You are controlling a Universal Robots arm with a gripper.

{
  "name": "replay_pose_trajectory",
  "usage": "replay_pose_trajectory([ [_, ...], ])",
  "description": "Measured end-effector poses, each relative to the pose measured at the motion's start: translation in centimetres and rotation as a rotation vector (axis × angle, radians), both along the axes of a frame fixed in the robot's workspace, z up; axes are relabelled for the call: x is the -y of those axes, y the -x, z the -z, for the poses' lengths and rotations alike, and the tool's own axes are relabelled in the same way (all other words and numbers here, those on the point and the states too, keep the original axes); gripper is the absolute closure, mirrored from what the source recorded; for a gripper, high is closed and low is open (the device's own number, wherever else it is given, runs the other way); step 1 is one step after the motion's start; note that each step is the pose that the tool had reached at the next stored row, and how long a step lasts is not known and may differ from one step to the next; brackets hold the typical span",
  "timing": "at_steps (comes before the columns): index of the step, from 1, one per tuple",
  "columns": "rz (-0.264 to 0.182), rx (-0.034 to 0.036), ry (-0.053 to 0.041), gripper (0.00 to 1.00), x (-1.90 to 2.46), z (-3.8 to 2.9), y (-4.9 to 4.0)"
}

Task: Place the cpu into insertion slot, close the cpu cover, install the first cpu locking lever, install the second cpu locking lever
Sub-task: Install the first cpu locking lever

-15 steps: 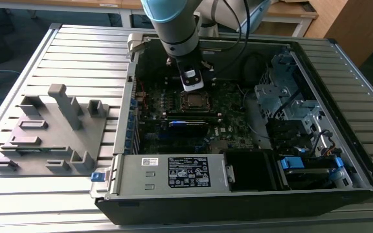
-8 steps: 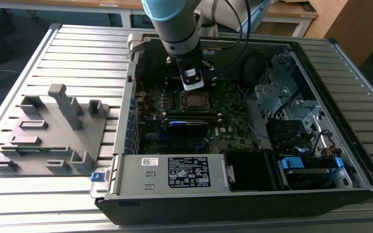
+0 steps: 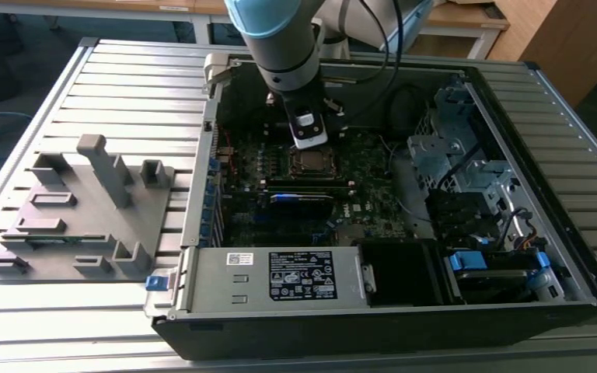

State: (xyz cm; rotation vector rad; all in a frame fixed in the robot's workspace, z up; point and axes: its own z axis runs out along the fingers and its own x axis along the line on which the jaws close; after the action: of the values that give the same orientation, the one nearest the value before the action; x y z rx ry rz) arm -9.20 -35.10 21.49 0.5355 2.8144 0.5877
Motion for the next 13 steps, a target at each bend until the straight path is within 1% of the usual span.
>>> replay_pose_trajectory([
  [4, 0.001, 0.0002, 0.0001, 0.90, 0.05, 0.49, -0.02],
  [9, 0.001, 0.0001, 0.0004, 0.90, 0.05, 0.53, -0.03],
  [11, 0.001, 0.0003, 0.0003, 0.90, 0.04, 0.70, -0.03],
  [13, 0.001, 0.0002, 0.0029, 0.90, 0.02, 0.89, -0.05],
])
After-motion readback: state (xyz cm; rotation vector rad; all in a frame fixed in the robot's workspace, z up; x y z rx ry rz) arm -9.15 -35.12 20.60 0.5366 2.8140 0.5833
